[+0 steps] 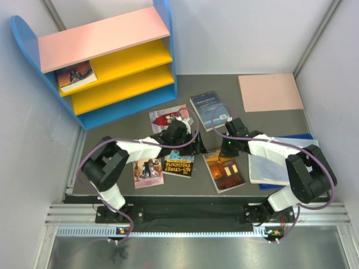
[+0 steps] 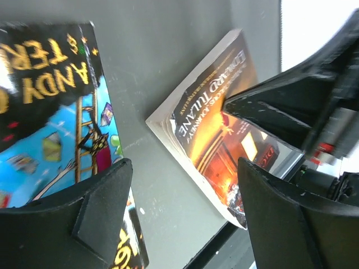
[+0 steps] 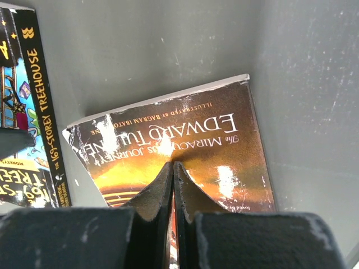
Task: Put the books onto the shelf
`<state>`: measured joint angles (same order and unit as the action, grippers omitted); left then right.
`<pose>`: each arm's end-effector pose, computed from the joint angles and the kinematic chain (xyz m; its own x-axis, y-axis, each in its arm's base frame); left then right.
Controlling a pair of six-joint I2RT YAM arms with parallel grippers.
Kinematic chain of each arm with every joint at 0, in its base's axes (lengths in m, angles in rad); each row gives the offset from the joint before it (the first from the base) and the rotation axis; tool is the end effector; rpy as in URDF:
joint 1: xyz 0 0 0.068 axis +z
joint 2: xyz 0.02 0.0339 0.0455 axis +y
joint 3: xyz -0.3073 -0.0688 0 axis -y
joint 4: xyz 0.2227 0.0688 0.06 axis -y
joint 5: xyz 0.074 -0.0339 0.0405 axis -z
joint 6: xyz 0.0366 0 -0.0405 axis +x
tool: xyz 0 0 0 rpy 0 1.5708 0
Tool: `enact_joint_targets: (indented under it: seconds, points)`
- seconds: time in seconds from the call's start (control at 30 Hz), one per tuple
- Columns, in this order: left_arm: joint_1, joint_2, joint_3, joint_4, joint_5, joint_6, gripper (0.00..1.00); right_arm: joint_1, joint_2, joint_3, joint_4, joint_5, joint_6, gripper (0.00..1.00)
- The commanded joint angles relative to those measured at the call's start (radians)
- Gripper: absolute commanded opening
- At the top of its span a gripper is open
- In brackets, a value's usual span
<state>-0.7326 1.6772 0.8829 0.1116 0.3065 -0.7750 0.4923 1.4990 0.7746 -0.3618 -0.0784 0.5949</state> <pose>0.2424 -0.2329 0.2335 -0.9030 -0.0850 -0.4211 0.2517 0.6898 -0.6789 0.2242 0.1235 0.2196 -0.9279 0.1363 -0.3470 0.0201 0.9477 0.3185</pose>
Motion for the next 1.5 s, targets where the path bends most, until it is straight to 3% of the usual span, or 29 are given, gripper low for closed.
enact_joint_targets:
  seconds: [0.0,0.63,0.83,1.07,1.17,1.27,1.43,1.47]
  points:
    - [-0.008,0.075,0.057,0.069,0.057,-0.032,0.78,0.006,0.104,-0.064,-0.008,0.043,-0.021,0.0]
    - [-0.011,0.176,0.111,0.276,0.206,-0.081,0.65,0.006,0.116,-0.069,-0.002,0.04,-0.021,0.0]
    - [-0.01,0.15,0.128,0.185,0.158,-0.029,0.66,0.005,0.116,-0.07,0.0,0.043,-0.02,0.0]
    - [-0.036,0.234,0.171,0.116,0.184,-0.017,0.63,0.005,0.116,-0.069,-0.005,0.045,-0.018,0.0]
    - [-0.048,0.263,0.162,0.119,0.203,-0.021,0.56,0.005,0.115,-0.067,-0.005,0.046,-0.015,0.0]
    - [-0.062,0.28,0.146,0.125,0.209,-0.026,0.4,0.005,0.116,-0.067,-0.006,0.048,-0.015,0.0]
    - [-0.064,0.273,0.122,0.12,0.192,-0.026,0.0,0.005,0.083,-0.063,-0.017,0.069,-0.023,0.0]
    - [-0.065,0.257,0.123,0.1,0.186,-0.02,0.0,0.005,0.048,-0.064,-0.019,0.075,-0.026,0.01]
